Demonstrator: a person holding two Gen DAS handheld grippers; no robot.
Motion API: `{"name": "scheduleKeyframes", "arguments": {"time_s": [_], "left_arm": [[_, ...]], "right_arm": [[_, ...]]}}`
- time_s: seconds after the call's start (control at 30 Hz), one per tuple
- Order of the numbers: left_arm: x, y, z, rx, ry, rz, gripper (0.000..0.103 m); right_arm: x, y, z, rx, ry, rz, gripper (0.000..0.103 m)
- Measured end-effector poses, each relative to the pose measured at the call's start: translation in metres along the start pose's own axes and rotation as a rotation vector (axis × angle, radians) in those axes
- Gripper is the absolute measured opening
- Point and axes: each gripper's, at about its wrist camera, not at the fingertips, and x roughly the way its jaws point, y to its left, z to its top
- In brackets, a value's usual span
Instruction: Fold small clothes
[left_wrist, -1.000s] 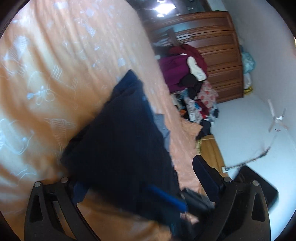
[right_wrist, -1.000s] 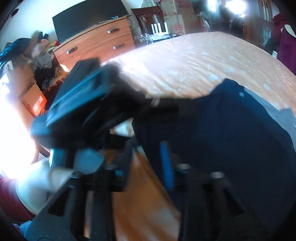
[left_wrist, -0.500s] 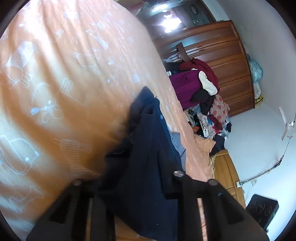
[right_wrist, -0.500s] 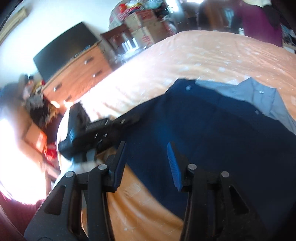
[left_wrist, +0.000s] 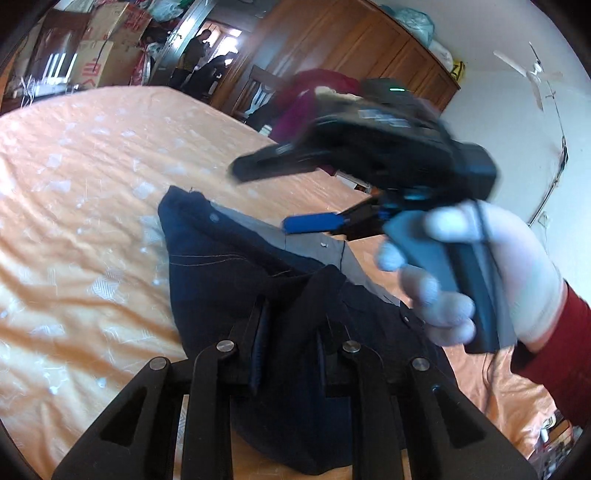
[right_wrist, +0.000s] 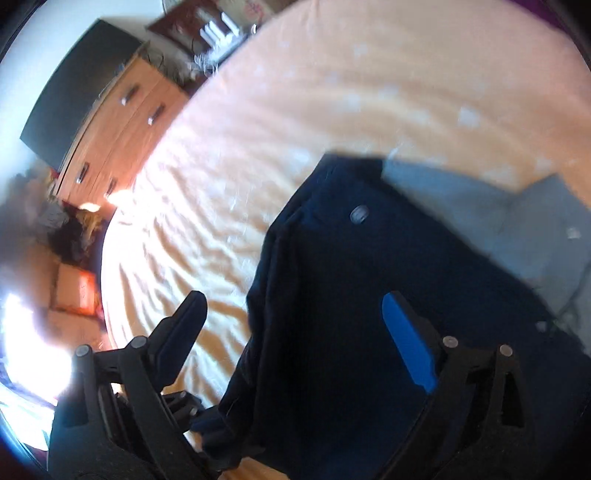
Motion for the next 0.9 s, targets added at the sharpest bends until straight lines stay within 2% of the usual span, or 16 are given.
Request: {"name": "scheduleKeyframes", "arguments": {"time_s": [0.07, 0.1, 0.17, 0.27, 0.33, 0.4, 0.6, 0.67, 0.77, 0.9], "left_arm": [[-0.005, 0.015, -0.004, -0.040, -0.008, 0.011, 0.021], [-0.006, 0.023, -0.006, -0.075, -0.009, 0.015, 0.026], [-0.011, 0.048, -0.010, -0.183, -0.010, 0.026, 0.054], [-0.013, 0.076, -0.015, -0.321, 0.011, 0.003, 0.057], [-0.010, 0.086, -0.016, -0.373, 0.031, -0.018, 0.058], [-0.005, 0.091, -0.016, -0.408, 0.062, -0.009, 0.064], [0.006, 0.110, -0.009, -0.497, 0.070, -0.061, 0.065], [0.010, 0.114, -0.007, -0.525, 0.034, -0.072, 0.054], [0.018, 0.112, -0.004, -0.498, 0.016, 0.033, 0.045], [0.025, 0.117, -0.006, -0.506, 0.038, 0.060, 0.047]], "right_arm": [[0.005, 0.001, 0.002, 0.000, -0.009, -0.030, 0.093], [0.003, 0.002, 0.001, 0.003, -0.029, -0.023, 0.092], [0.001, 0.000, -0.005, 0.023, -0.058, 0.002, 0.092], [0.001, -0.007, -0.016, 0.052, -0.077, 0.013, 0.092], [0.001, -0.007, -0.023, 0.048, -0.080, 0.008, 0.092], [0.000, -0.006, -0.028, 0.041, -0.085, 0.011, 0.092], [-0.008, -0.010, -0.042, 0.049, -0.126, 0.026, 0.091], [-0.009, -0.014, -0.045, 0.066, -0.137, 0.029, 0.090], [-0.009, -0.018, -0.051, 0.080, -0.141, 0.037, 0.089], [-0.009, -0.019, -0.056, 0.072, -0.140, 0.028, 0.088]]}}
